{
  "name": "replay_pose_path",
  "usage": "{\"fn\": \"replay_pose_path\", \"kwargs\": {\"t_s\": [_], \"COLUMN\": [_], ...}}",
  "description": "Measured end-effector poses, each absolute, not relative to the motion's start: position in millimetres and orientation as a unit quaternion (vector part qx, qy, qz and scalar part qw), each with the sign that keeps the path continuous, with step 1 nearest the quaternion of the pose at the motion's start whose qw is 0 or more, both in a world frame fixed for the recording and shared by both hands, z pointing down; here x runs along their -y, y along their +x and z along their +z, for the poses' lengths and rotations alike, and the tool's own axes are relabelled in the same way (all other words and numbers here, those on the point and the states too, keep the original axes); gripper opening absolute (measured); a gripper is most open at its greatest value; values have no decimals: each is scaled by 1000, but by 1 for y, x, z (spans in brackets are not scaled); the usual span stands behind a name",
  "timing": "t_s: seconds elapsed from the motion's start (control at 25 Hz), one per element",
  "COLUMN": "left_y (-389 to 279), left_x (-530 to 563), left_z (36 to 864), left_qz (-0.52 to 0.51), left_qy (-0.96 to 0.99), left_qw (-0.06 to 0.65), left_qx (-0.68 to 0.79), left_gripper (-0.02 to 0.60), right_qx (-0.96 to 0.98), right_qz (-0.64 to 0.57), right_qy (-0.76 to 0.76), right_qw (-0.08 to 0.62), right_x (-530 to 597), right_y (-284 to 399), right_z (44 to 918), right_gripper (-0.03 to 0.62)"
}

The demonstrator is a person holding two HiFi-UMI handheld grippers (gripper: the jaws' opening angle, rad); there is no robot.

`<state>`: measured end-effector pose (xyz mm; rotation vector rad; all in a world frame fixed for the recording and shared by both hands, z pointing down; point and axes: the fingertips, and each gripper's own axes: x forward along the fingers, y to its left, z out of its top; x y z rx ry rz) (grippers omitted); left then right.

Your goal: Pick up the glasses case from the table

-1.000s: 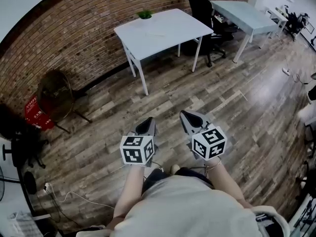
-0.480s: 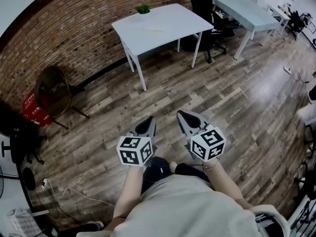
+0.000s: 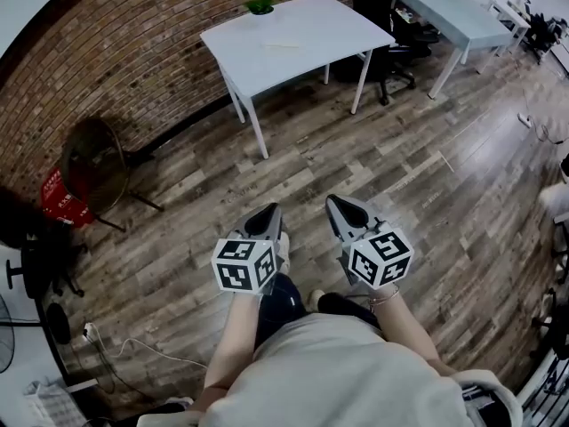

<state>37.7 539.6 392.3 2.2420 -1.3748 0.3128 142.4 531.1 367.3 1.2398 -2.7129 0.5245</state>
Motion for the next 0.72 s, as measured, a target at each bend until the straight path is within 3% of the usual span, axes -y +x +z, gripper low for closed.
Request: {"fn": "replay_pose_path", "kwargs": {"t_s": [0.72], "left_y": [-50], "left_x": [-278], "left_z": [369], "left_qz": [111], "left_qy": [876], "left_qw": [216], "left_qx": [416], "left_gripper": [11], "right_qx": [874], "right_qz": [161], "right_qy": [455], "right_qw": [52], "right_x": [-301], "right_y": [44], "right_z": [351], "right_gripper": [-2]}}
